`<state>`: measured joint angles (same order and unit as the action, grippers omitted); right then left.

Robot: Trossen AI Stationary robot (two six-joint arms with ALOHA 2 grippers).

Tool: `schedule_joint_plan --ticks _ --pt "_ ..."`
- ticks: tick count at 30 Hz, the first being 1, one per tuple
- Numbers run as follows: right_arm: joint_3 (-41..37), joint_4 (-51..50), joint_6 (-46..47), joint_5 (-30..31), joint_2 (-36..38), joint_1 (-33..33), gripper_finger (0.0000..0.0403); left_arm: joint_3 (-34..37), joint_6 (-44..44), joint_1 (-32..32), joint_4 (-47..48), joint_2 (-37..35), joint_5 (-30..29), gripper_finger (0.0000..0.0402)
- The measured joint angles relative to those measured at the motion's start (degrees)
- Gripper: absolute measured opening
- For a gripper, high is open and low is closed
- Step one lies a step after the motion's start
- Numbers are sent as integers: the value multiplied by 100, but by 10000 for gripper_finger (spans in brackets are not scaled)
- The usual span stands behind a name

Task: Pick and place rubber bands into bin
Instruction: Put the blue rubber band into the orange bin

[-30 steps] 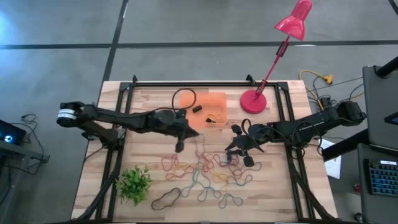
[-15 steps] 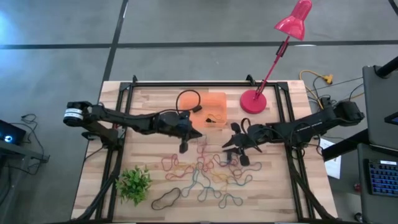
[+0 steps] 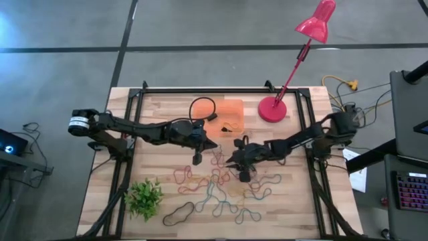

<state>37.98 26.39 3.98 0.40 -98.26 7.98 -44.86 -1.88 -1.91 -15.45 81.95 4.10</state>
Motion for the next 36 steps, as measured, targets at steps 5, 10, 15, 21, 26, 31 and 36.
schedule_joint_plan --ticks 5,10,15,21,26,31,36 --pt "228 -4 278 148 -389 -71 120 0 80 0 -4 0 -2 0" --pt "229 -290 632 717 -360 -132 155 15 112 0 -9 0 0 0" --pt "257 -234 924 881 -391 -152 177 17 135 0 -16 0 0 0" --pt "269 -252 1227 1022 -476 -178 185 17 135 0 -75 -2 0 0" --pt "269 -204 1300 1181 -474 -187 185 17 135 4 -153 -2 11 0" --pt "269 -185 1316 1181 -474 -189 183 17 134 4 -418 -2 190 0" --pt "269 -190 1315 1181 -474 -189 183 17 132 7 -526 -2 297 0"
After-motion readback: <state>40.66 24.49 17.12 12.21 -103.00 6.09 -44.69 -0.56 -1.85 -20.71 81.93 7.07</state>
